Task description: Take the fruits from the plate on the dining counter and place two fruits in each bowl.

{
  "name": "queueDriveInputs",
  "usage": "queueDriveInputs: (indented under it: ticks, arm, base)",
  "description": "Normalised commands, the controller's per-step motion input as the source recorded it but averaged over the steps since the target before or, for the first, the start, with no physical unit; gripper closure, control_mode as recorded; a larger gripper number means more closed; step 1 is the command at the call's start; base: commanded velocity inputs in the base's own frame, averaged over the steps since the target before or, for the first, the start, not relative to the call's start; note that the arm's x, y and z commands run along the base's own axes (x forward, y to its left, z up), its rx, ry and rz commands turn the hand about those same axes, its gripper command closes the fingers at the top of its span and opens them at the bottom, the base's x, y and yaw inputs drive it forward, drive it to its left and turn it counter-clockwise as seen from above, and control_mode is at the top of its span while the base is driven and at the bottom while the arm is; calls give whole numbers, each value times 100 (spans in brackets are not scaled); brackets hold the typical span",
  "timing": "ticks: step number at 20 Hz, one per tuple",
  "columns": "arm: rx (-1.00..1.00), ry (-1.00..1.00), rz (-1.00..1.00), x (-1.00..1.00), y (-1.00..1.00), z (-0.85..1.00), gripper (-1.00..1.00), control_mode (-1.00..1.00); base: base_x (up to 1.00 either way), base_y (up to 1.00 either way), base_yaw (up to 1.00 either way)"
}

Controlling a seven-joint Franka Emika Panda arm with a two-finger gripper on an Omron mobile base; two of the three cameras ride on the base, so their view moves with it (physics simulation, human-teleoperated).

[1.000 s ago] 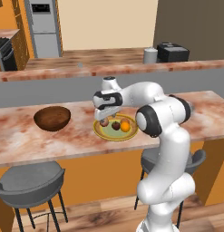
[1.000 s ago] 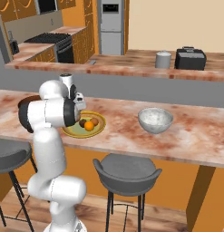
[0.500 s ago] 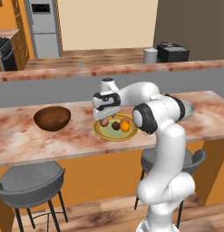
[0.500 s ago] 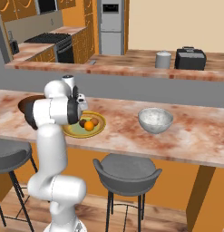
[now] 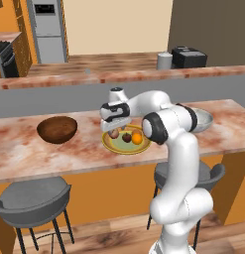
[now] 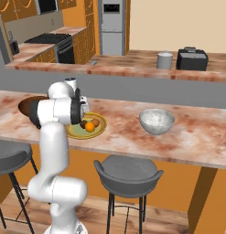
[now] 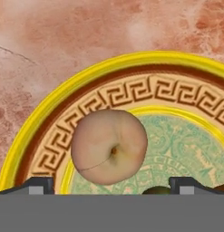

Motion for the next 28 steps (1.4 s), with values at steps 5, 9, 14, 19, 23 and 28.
queueDriveInputs:
  ticks: [5, 9, 14, 19, 23, 28]
  arm:
    - [0, 0, -4, 18, 5, -18, -100, -100]
    - [0, 0, -3, 18, 6, -17, -100, -100]
    - [0, 0, -1, 11, 4, -11, -100, -100]
    - [0, 0, -1, 2, 1, -7, -100, -100]
    - [0, 0, -4, 0, 0, -4, 100, -100]
    - [0, 0, -9, -1, 0, -1, 100, -100]
  base:
    - [0, 0, 0]
    - [0, 0, 0]
    - [0, 0, 0]
    - [0, 0, 0]
    - [0, 0, 0]
    - [0, 0, 0]
